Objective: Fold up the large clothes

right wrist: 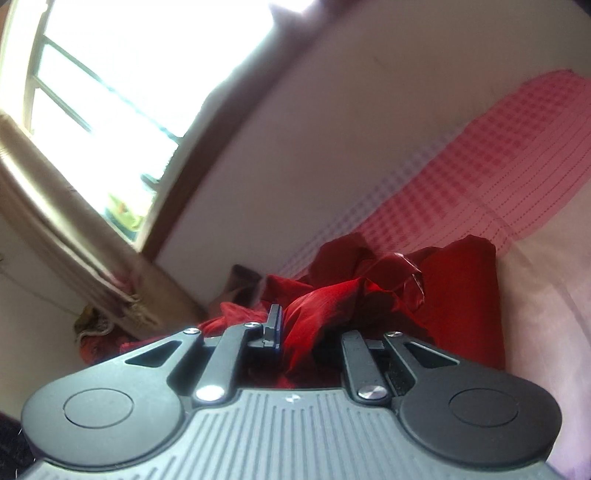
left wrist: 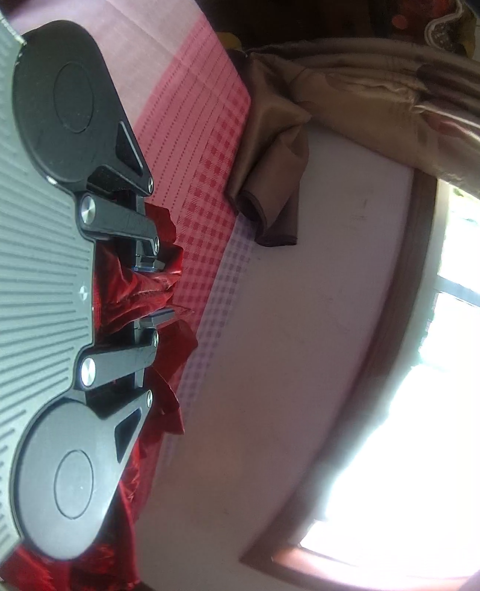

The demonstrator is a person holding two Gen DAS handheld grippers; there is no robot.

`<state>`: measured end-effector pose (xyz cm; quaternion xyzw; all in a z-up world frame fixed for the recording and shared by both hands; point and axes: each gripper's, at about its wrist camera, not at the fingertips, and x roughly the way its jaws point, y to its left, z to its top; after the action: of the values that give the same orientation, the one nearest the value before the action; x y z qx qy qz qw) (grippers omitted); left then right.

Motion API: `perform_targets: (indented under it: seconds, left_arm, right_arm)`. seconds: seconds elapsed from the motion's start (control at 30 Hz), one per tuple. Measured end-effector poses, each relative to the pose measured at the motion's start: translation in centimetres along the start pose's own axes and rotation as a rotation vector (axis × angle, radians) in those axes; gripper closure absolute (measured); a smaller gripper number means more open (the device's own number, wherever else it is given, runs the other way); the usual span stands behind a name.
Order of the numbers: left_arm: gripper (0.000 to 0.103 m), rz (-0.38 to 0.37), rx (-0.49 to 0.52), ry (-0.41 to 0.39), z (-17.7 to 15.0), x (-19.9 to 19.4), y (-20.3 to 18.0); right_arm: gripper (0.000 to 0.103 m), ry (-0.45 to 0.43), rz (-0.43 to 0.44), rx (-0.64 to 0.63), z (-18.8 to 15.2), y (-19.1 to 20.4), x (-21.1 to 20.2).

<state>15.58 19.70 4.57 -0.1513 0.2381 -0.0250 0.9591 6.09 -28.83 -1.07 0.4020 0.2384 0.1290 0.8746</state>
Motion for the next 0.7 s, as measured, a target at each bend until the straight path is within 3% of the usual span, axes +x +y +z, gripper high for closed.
perform_targets:
  seconds: [0.3, 0.37, 0.4, 0.43, 0.5, 0.6, 0.7]
  left_arm:
    - [0.061, 0.007, 0.062, -0.007, -1.0, 5.4, -0.5]
    - [0.043, -0.004, 0.057, -0.029, -1.1, 5.4, -0.5]
    - [0.015, 0.002, 0.061, -0.060, -1.1, 5.1, -0.5]
    - [0.003, 0.029, 0.066, -0.116, -1.2, 4.4, -0.5]
    - [0.000, 0.065, 0.089, -0.240, -1.3, 2.7, -0.5]
    - [0.000, 0.033, 0.164, -0.250, -1.2, 1.5, -1.0]
    - [0.002, -0.009, 0.195, -0.254, -1.9, -0.1, -1.5]
  right_arm:
    - [0.090, 0.006, -0.125, 0.142, 1.2, -4.8, 6.9]
    - [0.090, 0.015, -0.124, 0.173, 1.4, -5.6, 8.0]
    - [0.090, 0.019, -0.124, 0.199, 1.6, -6.1, 8.4]
    - [0.089, 0.021, -0.119, 0.229, 1.7, -6.5, 8.6]
    - [0.086, 0.026, -0.074, 0.314, 2.0, -7.5, 8.5]
    - [0.080, 0.001, -0.006, 0.368, 1.9, -8.3, 7.2]
    - [0.071, -0.051, 0.035, 0.315, 2.0, -7.3, 4.9]
